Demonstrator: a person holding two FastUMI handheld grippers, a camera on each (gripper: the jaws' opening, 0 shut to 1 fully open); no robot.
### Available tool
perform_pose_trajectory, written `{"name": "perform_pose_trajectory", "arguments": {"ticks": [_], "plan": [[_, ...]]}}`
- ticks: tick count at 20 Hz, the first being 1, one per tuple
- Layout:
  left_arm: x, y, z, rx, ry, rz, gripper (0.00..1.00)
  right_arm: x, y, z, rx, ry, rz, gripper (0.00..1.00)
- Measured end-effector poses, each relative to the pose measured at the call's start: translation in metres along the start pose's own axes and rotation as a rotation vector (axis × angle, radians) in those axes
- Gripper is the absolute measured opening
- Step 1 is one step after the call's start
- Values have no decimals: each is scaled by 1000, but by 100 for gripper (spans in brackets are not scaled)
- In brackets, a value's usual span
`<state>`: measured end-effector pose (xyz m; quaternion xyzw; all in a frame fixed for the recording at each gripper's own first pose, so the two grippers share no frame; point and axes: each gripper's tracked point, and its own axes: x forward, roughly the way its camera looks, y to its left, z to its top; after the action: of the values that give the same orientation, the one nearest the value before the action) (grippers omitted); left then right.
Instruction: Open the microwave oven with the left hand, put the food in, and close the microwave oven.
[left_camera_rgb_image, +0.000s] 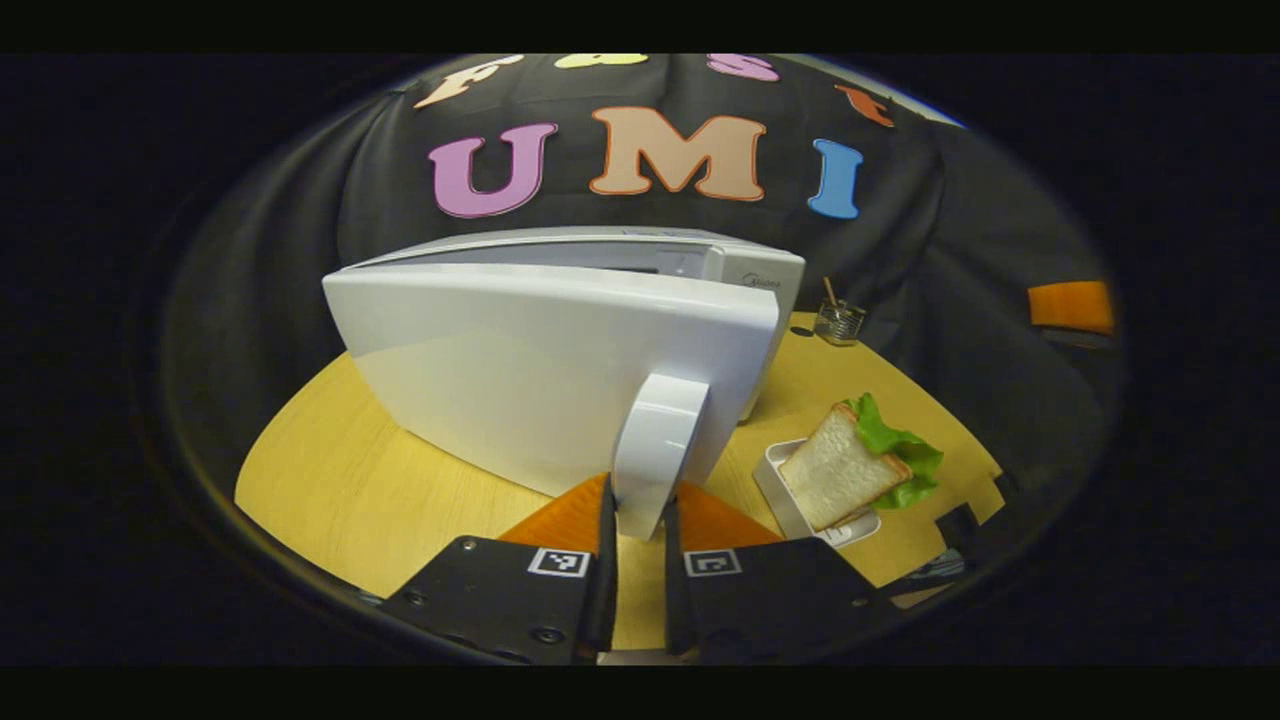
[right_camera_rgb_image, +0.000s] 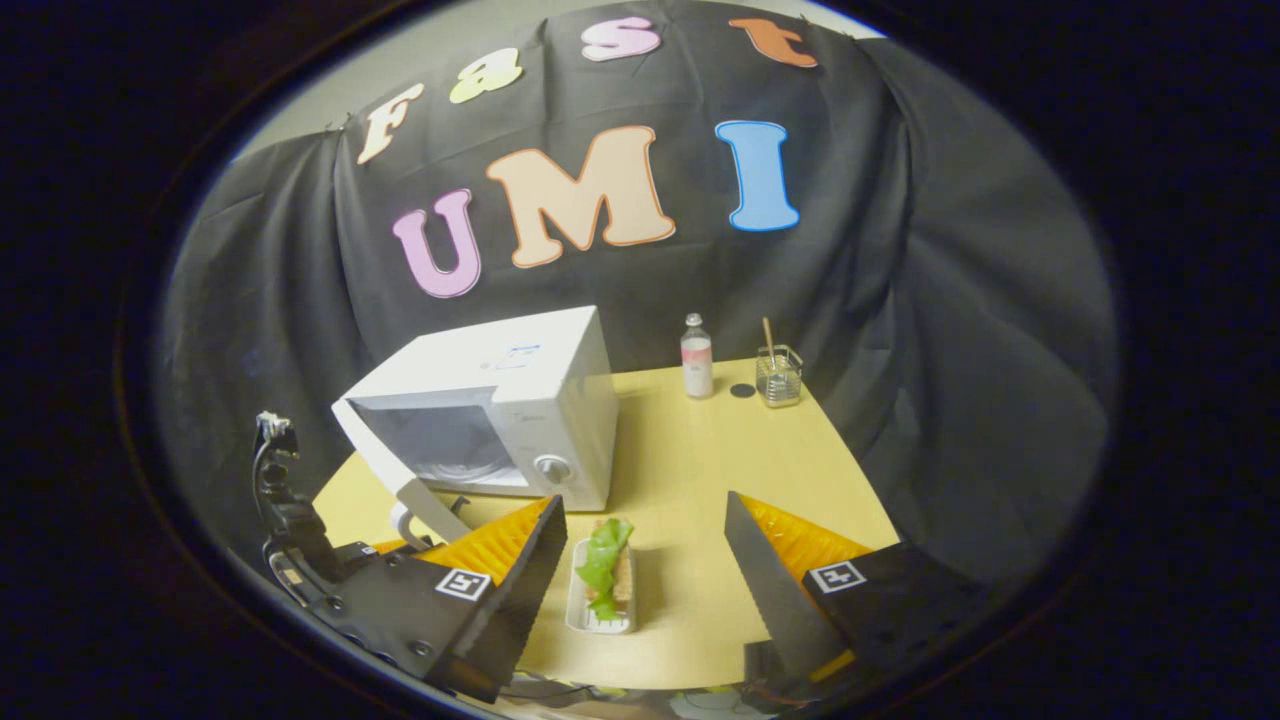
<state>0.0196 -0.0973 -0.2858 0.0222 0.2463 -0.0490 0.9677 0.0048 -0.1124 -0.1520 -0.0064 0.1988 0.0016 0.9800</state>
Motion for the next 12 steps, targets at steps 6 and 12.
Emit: {"name": "perform_pose_trajectory", "arguments": {"ticks": [6,12], "plan": [[-31,21,-15,-48,39,-66,26,-31,33,-15,48,0,-48,92],[-66,60,-22,-41,30,-74,61,-54,63,-37,47,23,-72,92]]}}
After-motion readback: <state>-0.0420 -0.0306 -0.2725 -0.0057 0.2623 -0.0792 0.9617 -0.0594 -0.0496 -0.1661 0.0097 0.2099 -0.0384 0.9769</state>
